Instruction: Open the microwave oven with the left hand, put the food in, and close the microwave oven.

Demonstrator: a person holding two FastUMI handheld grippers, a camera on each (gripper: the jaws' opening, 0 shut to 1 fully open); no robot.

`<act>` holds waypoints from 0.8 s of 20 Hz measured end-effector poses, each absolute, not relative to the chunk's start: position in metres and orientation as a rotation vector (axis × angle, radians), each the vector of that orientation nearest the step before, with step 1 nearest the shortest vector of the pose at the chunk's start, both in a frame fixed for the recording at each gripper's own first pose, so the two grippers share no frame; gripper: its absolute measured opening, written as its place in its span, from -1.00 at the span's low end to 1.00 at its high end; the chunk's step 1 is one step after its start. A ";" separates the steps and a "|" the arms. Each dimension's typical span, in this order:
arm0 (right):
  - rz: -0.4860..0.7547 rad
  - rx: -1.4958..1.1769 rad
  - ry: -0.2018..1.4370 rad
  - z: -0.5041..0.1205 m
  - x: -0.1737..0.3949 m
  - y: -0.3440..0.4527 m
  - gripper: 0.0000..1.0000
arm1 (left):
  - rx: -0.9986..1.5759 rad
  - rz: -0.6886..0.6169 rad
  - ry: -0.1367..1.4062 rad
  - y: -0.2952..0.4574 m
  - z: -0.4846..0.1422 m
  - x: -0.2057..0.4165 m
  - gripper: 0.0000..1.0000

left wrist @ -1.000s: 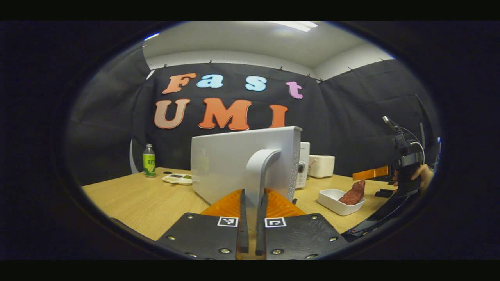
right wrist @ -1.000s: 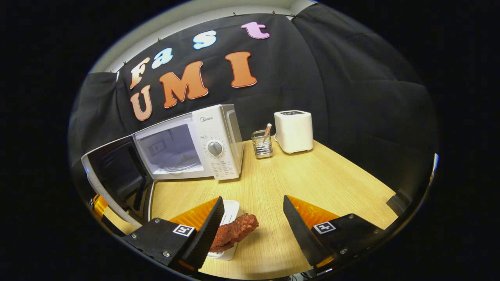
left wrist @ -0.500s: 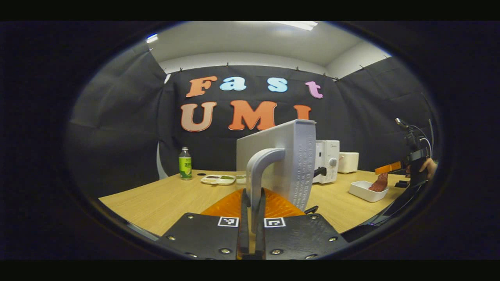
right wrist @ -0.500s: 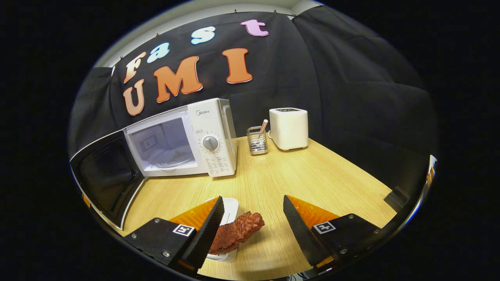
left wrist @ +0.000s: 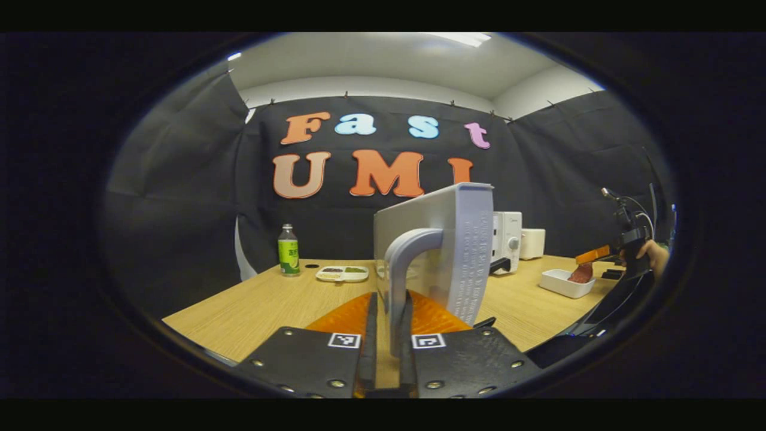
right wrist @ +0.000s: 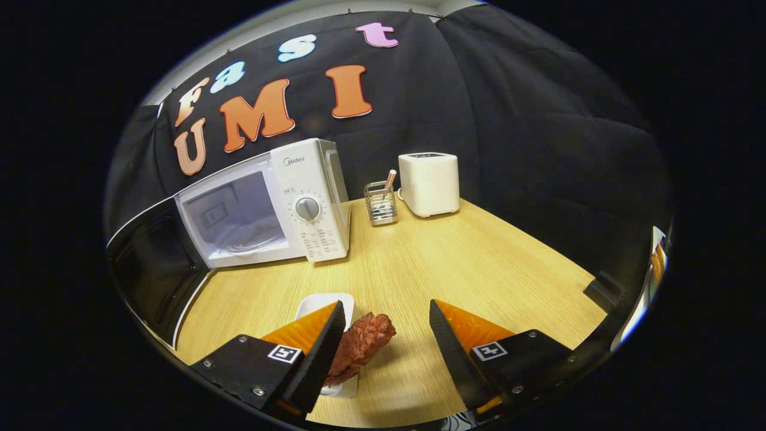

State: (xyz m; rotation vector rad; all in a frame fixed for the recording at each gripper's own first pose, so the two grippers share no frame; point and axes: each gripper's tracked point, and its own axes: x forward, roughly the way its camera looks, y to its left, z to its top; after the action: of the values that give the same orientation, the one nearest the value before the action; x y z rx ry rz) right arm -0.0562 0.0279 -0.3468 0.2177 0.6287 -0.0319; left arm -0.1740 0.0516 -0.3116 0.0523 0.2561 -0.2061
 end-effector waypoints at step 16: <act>0.096 0.507 0.692 -0.341 -0.066 0.063 -0.41 | 0.172 -0.062 0.227 0.110 -0.261 -0.190 0.48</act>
State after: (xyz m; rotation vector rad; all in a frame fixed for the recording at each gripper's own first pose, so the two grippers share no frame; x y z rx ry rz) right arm -0.0657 0.0629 -0.3410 0.5066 0.6924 0.0962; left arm -0.1902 0.1095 -0.2607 0.1716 0.2271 -0.0617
